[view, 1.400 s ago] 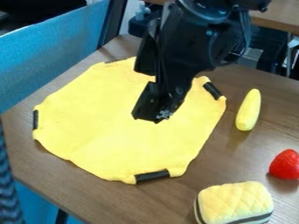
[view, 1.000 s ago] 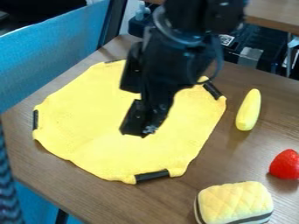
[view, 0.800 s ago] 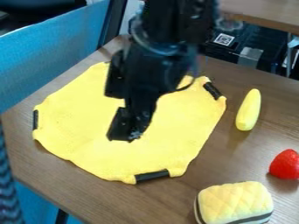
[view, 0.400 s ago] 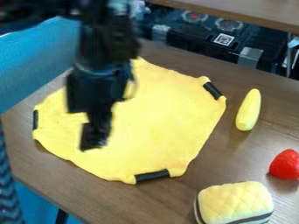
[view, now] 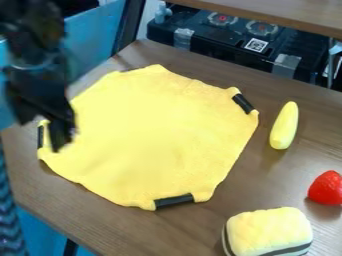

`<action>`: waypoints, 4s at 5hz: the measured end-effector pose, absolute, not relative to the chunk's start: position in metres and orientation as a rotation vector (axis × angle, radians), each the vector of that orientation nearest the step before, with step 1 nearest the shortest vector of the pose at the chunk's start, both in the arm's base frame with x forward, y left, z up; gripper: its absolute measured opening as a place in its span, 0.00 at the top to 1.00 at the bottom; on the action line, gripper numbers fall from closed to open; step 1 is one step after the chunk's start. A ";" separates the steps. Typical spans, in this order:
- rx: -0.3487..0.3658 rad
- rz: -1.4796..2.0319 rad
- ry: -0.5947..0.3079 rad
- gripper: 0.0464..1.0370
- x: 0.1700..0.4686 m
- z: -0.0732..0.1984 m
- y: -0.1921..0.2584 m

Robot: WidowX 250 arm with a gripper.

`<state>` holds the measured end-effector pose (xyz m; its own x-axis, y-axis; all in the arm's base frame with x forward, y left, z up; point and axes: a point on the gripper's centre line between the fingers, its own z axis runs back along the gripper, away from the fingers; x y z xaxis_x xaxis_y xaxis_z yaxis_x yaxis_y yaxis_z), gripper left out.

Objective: Folded the cloth from the bottom left to top right

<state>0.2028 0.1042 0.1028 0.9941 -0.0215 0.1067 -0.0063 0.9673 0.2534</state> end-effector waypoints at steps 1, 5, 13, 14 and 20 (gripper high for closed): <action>0.175 0.130 -0.071 0.04 0.206 0.103 0.133; 0.124 0.588 -0.107 0.04 0.204 0.081 0.202; 0.118 0.809 -0.079 0.04 0.235 0.026 0.198; 0.115 0.812 -0.069 0.09 0.236 0.020 0.196; 0.186 0.698 0.093 0.99 0.207 0.045 0.165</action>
